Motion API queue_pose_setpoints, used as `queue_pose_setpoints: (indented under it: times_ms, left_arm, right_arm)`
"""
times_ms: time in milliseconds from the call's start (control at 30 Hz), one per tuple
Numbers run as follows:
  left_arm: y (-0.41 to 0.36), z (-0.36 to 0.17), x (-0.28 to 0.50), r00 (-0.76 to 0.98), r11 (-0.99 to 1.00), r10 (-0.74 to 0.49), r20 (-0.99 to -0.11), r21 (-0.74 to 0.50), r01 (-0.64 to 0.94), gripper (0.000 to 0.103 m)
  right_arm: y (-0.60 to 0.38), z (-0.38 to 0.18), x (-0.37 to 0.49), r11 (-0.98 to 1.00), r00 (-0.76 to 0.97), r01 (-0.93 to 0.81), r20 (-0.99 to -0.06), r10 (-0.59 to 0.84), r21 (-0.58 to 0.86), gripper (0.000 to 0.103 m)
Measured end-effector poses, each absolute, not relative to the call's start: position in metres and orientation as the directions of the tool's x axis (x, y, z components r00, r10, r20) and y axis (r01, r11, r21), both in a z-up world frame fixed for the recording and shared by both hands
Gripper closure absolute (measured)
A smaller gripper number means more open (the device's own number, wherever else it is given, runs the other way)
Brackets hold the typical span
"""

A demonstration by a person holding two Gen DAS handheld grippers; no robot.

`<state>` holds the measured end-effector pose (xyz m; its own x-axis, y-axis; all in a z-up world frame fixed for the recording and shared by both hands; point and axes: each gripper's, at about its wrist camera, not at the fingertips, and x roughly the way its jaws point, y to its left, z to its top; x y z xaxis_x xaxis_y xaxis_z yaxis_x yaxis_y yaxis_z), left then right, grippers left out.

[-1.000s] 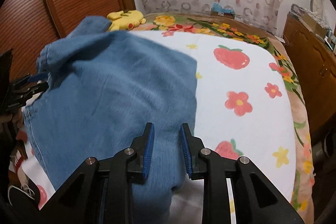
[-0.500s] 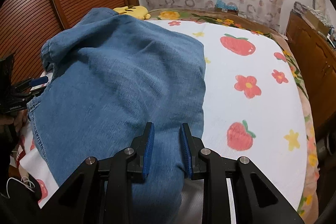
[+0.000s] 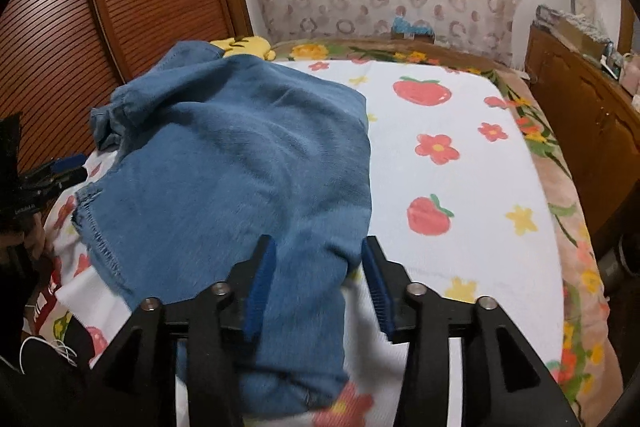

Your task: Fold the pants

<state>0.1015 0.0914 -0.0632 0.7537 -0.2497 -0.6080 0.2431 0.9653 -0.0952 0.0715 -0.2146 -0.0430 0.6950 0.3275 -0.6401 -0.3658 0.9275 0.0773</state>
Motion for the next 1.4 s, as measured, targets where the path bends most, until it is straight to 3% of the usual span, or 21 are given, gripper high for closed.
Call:
queue_pose_setpoints:
  times_ms: [167,333,600,667,767,800,833,1100,1333,1400]
  left_arm:
    - [0.074,-0.063,0.105,0.733,0.957,-0.279,-0.620,-0.112,0.269,0.034]
    - [0.061,-0.086,0.110,0.672,0.957,-0.271,-0.689,-0.114,0.269,0.034]
    - [0.065,-0.100,0.098,0.647,0.959,-0.272,-0.712,-0.148,0.240,0.045]
    - [0.064,-0.101,0.094,0.656,0.958,-0.277,-0.702,-0.153,0.241,0.058]
    - [0.061,-0.102,0.091,0.656,0.956,-0.280,-0.701,-0.146,0.253,0.076]
    - [0.061,-0.100,0.090,0.652,0.950,-0.301,-0.696,-0.161,0.267,0.081]
    - [0.062,-0.096,0.089,0.652,0.947,-0.313,-0.691,-0.172,0.272,0.085]
    - [0.078,-0.044,0.063,0.694,0.944,-0.318,-0.646,-0.143,0.299,0.087]
    - [0.091,-0.045,0.043,0.675,0.950,-0.300,-0.674,-0.148,0.274,0.085]
    - [0.091,-0.043,0.043,0.681,0.955,-0.284,-0.675,-0.134,0.265,0.084]
  right_arm:
    - [-0.219,-0.051,0.052,0.928,0.692,-0.360,-0.640,0.333,0.093,0.048]
    - [-0.219,-0.058,0.045,0.927,0.680,-0.356,-0.648,0.343,0.117,0.045]
    - [-0.209,-0.070,0.039,0.923,0.663,-0.363,-0.661,0.351,0.126,0.045]
    - [-0.207,-0.070,0.038,0.924,0.666,-0.359,-0.658,0.352,0.131,0.045]
    - [-0.205,-0.068,0.036,0.914,0.654,-0.379,-0.657,0.375,0.144,0.063]
    - [-0.205,-0.066,0.035,0.909,0.652,-0.389,-0.652,0.386,0.149,0.078]
    - [-0.206,-0.063,0.034,0.902,0.650,-0.401,-0.645,0.402,0.158,0.083]
    - [-0.215,-0.011,0.008,0.850,0.650,-0.484,-0.564,0.509,0.209,0.087]
    - [-0.202,-0.021,-0.015,0.838,0.591,-0.511,-0.628,0.506,0.195,0.085]
    - [-0.202,-0.024,-0.016,0.844,0.580,-0.503,-0.652,0.489,0.186,0.076]
